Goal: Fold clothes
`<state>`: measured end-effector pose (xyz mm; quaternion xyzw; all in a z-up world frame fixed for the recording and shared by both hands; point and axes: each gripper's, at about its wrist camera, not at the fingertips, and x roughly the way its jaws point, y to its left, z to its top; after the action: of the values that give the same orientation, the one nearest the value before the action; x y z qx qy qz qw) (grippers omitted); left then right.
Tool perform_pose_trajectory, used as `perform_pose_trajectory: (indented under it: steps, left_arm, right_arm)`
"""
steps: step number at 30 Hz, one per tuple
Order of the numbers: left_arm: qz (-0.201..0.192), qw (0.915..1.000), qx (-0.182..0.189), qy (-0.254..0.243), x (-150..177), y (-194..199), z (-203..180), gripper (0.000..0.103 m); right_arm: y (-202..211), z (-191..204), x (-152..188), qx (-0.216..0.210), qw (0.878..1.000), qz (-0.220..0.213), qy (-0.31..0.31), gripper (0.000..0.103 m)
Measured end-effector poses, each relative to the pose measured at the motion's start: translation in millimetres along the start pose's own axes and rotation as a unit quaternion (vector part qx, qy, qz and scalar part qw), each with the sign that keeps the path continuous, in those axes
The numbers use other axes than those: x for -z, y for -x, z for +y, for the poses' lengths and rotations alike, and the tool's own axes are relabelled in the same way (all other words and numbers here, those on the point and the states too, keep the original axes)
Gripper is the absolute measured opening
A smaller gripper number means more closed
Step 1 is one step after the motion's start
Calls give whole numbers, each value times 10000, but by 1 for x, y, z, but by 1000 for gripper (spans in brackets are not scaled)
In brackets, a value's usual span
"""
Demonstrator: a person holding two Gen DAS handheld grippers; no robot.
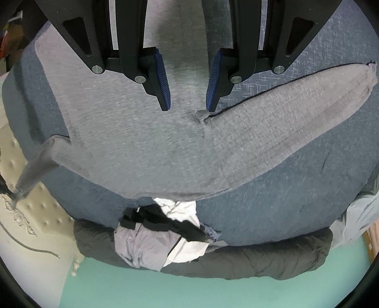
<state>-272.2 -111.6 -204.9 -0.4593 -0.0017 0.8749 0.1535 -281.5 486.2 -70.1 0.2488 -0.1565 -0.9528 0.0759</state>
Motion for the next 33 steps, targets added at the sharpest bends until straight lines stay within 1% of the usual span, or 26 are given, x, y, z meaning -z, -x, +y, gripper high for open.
perform_pose_trajectory:
  steps: [4, 10, 15, 19, 21, 24, 28, 33]
  left_arm:
    - [-83, 9999, 77, -46, 2, 14, -6, 34]
    - [-199, 9994, 250, 122, 9, 29, -7, 36]
    - [-236, 9991, 289, 183, 16, 39, -3, 39]
    - [-261, 9985, 333, 333, 23, 46, 4, 39]
    - [-264, 9983, 353, 388, 26, 48, 6, 39]
    - [-278, 9979, 384, 449, 32, 52, 9, 39]
    - [-311, 9972, 392, 557, 40, 56, 16, 39]
    - [-261, 9965, 425, 672, 46, 55, 23, 39]
  right_arm:
    - [-10, 45, 3, -248, 9993, 134, 265, 3]
    - [-25, 105, 13, -576, 9959, 313, 630, 3]
    - [-28, 161, 18, -1008, 9889, 392, 1016, 3]
    - [-35, 201, 30, -1411, 9802, 631, 1239, 3]
    - [-44, 222, 44, -1589, 9745, 820, 1359, 3]
    - [-56, 251, 73, -1761, 9649, 1133, 1585, 3]
    - [-70, 278, 116, -1976, 9508, 1517, 1843, 3]
    - [-83, 311, 178, -2271, 9240, 2097, 2249, 3]
